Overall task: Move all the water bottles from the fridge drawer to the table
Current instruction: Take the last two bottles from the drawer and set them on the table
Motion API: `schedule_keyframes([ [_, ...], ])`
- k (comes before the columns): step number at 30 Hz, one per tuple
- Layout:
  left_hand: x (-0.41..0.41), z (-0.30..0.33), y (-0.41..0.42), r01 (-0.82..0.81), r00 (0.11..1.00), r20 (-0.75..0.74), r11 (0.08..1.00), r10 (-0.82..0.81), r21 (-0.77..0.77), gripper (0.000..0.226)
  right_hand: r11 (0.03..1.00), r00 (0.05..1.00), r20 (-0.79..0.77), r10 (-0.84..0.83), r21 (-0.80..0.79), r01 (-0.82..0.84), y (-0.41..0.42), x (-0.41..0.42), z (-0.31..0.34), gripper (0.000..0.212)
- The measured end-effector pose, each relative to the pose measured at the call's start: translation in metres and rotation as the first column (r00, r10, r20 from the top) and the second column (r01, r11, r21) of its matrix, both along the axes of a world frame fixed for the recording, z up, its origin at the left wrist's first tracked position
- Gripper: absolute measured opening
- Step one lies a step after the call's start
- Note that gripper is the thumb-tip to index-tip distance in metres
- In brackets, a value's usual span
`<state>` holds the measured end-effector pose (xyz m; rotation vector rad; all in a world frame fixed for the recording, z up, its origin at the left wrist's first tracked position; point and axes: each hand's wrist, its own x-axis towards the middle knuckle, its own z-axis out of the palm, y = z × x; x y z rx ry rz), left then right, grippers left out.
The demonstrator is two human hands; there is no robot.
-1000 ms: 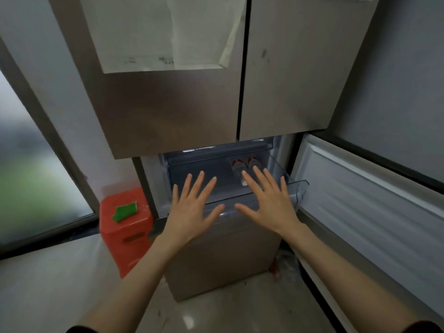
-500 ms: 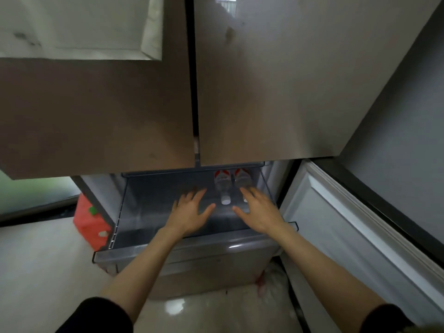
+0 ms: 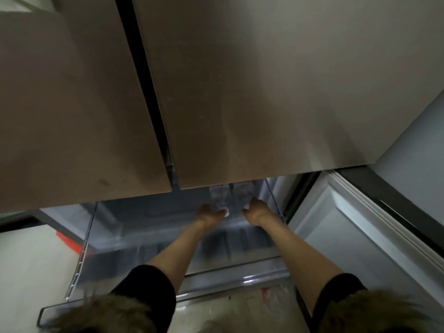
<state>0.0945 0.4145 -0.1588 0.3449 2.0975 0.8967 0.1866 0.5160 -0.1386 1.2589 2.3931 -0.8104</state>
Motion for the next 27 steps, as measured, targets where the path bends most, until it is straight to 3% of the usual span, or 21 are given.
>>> schedule_keyframes([
  [4,-0.002,-0.017,0.019,-0.118,0.987,0.118,0.991,0.110,0.058,0.042,0.996,0.999,0.002,-0.048,0.076,0.048,0.004,-0.015,-0.016,0.034],
  [9,-0.001,-0.027,0.035,-0.153,0.985,0.087,0.987,0.150,0.037,0.035,0.983,0.995,-0.013,-0.096,0.153,0.097,0.005,-0.026,-0.026,0.030],
  [13,-0.001,-0.027,0.023,-0.137,0.986,0.095,0.990,0.139,-0.023,0.016,0.982,0.982,-0.019,-0.186,0.027,0.187,0.002,-0.019,-0.018,0.025],
  [18,0.009,-0.007,0.000,-0.191,0.967,0.168,0.981,0.192,-0.024,0.023,0.982,0.988,-0.013,-0.156,-0.114,0.154,-0.012,0.004,0.005,0.023],
  [20,0.007,0.010,-0.010,-0.202,0.972,0.127,0.979,0.198,0.018,0.020,0.987,0.991,-0.048,-0.125,-0.113,0.119,-0.016,0.014,0.018,0.022],
  [24,-0.003,0.043,-0.040,-0.187,0.971,-0.149,0.982,0.189,0.029,0.032,0.984,0.971,-0.184,-0.152,-0.117,0.132,-0.023,0.035,0.045,0.021],
  [27,0.008,0.063,-0.066,-0.220,0.927,-0.308,0.975,0.215,0.016,0.046,0.983,0.943,-0.279,-0.179,-0.002,0.186,-0.038,0.052,0.056,0.044],
])
